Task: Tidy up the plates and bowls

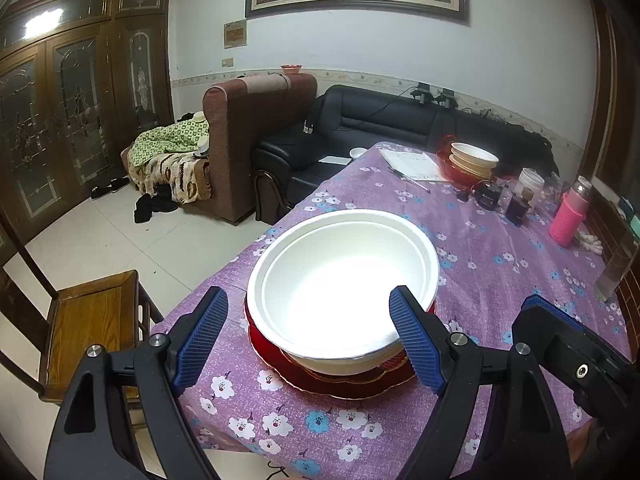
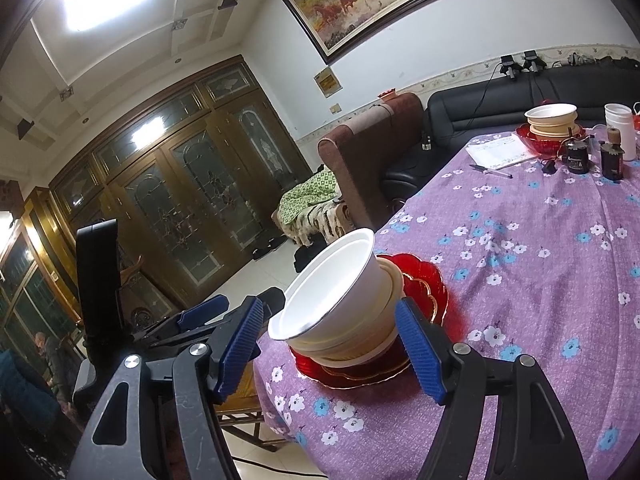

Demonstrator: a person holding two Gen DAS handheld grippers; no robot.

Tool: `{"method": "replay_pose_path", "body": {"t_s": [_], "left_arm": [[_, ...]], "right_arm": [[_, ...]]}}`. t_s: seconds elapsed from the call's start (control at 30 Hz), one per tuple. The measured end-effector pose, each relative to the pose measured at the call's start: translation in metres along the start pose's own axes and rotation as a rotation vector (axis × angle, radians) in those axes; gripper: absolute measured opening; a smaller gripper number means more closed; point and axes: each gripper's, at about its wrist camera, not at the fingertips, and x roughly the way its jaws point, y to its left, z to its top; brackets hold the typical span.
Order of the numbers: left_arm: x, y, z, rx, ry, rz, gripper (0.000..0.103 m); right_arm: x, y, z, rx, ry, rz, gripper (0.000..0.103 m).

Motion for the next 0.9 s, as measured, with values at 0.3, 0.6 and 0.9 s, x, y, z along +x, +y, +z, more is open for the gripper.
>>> {"method": "replay_pose_path", "body": {"t_s": [0.3, 0.6, 0.9], "left_arm": [[-0.003, -0.001, 0.001, -0.007, -0.017, 0.009, 0.084], [-0.003, 0.001, 0.002, -0.011, -0.012, 0.008, 0.084], [0.0, 0.01, 0.002, -0.045, 0.005, -0.015, 0.084]], "right_arm": [[0.0, 0.0, -0.002, 0.004, 0.002, 0.003, 0.073], [0.001, 0.0, -0.002, 0.003, 0.004, 0.004, 0.073], [0.004, 0.0, -0.001, 0.012, 0.015, 0.018, 0.073]]}}
